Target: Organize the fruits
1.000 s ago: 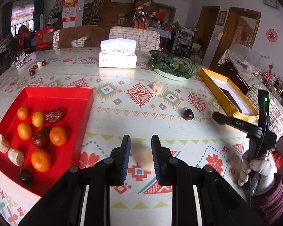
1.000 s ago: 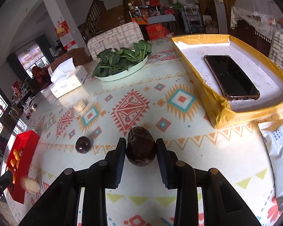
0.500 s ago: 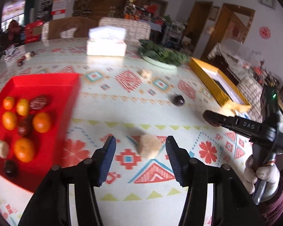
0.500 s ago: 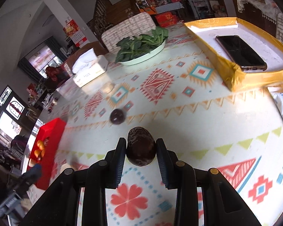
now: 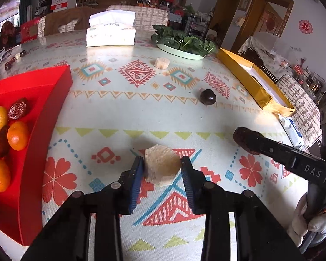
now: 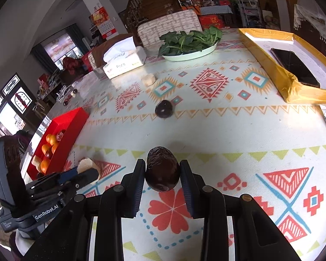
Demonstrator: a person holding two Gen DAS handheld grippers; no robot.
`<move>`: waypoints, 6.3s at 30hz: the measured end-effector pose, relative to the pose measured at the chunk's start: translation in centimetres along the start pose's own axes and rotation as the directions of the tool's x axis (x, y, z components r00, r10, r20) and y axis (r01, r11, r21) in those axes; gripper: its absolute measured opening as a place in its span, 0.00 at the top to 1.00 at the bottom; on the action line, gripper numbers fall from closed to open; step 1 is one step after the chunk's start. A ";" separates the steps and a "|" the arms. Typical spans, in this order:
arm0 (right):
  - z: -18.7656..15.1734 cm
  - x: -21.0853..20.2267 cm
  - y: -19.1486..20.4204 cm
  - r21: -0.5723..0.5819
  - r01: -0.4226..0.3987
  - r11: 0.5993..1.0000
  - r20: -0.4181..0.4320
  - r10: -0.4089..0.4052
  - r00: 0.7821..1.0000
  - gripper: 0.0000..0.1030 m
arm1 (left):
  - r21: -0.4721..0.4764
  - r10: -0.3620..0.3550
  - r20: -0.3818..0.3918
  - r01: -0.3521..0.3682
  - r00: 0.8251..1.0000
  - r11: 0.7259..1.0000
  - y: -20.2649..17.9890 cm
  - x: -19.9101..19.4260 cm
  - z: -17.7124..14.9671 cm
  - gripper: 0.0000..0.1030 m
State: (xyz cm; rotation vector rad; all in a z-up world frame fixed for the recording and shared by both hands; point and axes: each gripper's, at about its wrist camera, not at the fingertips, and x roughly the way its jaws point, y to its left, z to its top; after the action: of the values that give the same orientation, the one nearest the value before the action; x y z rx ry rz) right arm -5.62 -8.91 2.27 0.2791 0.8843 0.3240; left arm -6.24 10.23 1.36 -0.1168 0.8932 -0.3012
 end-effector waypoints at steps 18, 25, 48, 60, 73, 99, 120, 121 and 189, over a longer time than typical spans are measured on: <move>0.5 -1.0 5.6 -0.083 -0.074 0.994 0.010 0.075 0.997 0.66 | -0.132 -0.001 0.142 0.020 0.990 0.991 4.9 -6.6 0.3 0.67; 2.1 0.0 10.9 -0.143 -0.148 0.979 -0.003 0.149 0.989 0.65 | -0.235 0.077 0.192 -0.031 0.978 0.972 10.4 -9.8 0.0 0.67; -0.9 9.2 26.3 -0.319 -0.331 0.888 -0.256 0.256 0.932 0.65 | -0.498 0.205 0.193 -0.084 0.960 0.863 26.1 -11.9 -0.7 0.67; -3.7 10.9 28.7 -0.419 -0.304 0.855 -0.301 0.185 0.935 0.65 | -0.507 0.198 0.183 -0.080 0.963 0.858 27.3 -10.9 -0.6 0.66; -3.5 10.1 27.4 -0.383 -0.307 0.871 -0.272 0.211 0.939 0.51 | -0.526 0.195 0.213 -0.056 0.957 0.849 26.1 -12.4 -0.9 0.34; -3.4 2.6 17.5 -0.194 -0.259 0.946 -0.073 0.249 0.966 0.38 | -0.252 0.443 0.271 -0.381 0.855 0.890 10.1 -15.7 -0.1 0.13; -2.4 -2.4 4.1 -0.020 -0.149 0.989 0.060 0.150 0.987 0.36 | -0.053 0.371 0.252 -0.370 0.894 0.927 0.9 -12.0 0.8 0.13; -2.1 -2.5 3.2 -0.008 -0.135 0.991 0.063 0.136 0.989 0.36 | -0.055 0.350 0.242 -0.348 0.905 0.936 0.8 -11.6 0.8 0.13; 7.0 6.7 -1.0 -0.041 -0.015 0.999 -0.036 0.013 0.999 0.74 | 0.099 0.163 -0.028 -0.159 0.986 0.982 -1.6 13.7 16.5 0.72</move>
State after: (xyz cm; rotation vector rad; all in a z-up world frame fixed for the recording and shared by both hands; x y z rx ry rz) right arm 4.06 -7.98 1.35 0.2418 0.9101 0.3606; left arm 14.38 4.09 1.74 0.0503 0.9163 -0.1953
